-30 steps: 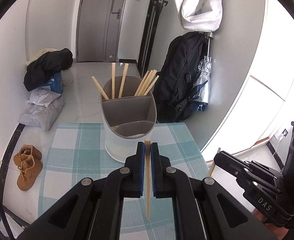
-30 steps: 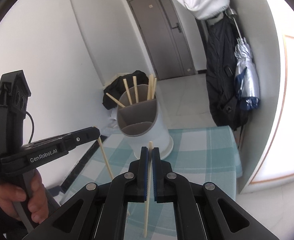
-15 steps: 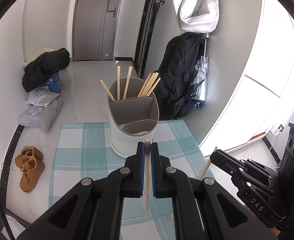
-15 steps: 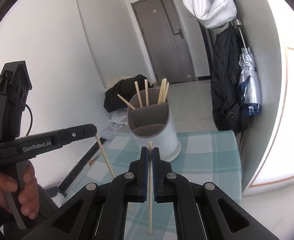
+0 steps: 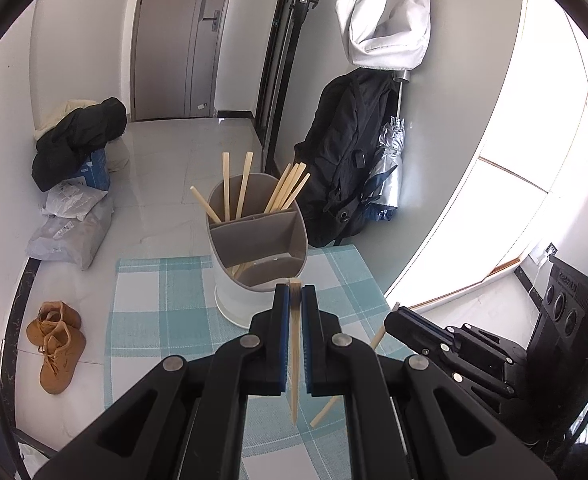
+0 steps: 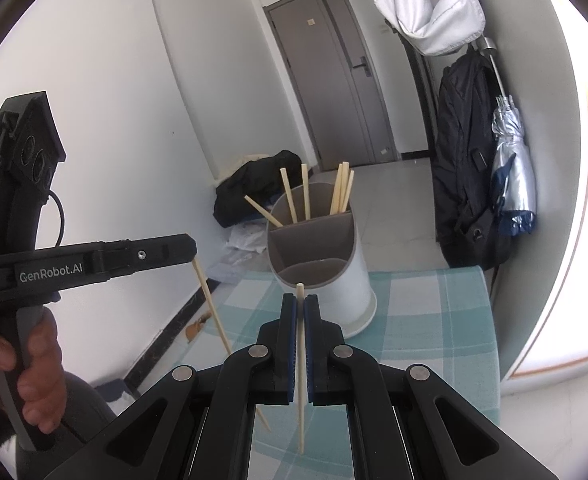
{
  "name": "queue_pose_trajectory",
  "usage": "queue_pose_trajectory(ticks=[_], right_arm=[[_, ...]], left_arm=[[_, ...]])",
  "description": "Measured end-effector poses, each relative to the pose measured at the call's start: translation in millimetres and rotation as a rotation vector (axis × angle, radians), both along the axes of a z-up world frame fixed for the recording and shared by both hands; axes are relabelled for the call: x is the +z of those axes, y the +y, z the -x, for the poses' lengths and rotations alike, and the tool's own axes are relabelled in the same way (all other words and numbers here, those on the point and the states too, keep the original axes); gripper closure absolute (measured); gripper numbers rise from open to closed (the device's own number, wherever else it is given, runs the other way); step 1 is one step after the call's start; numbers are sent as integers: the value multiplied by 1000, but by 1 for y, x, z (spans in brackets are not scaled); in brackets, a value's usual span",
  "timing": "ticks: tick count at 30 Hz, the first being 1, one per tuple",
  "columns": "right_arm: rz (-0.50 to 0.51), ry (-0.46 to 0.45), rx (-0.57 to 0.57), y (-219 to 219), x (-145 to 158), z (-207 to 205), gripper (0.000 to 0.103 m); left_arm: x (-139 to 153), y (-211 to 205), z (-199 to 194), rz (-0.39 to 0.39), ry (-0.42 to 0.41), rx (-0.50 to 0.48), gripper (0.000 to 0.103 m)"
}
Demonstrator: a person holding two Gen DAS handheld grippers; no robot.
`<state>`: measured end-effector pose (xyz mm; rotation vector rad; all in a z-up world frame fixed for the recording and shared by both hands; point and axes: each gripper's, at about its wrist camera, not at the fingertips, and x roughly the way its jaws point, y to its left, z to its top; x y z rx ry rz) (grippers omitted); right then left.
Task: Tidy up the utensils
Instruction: 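Carry both chopsticks up over the utensil holder with both grippers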
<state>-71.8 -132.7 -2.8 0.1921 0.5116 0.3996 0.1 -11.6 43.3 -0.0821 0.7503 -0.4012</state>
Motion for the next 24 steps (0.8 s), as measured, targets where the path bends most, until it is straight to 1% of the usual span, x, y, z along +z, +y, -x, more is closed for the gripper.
queue_pose_trajectory(ticks=[4, 8, 15, 24], right_arm=[[-25, -6, -5, -1, 10, -6, 100], [-25, -29, -2, -1, 29, -15, 100], [-17, -99, 7, 2, 76, -38, 100], [1, -179, 44, 14, 127, -77, 100]], left_arm=[[13, -1, -7, -1, -2, -15, 101], [32, 0, -15, 4, -26, -25, 101], [68, 4, -42, 29, -58, -19, 101], [96, 7, -80, 40, -86, -23, 101]])
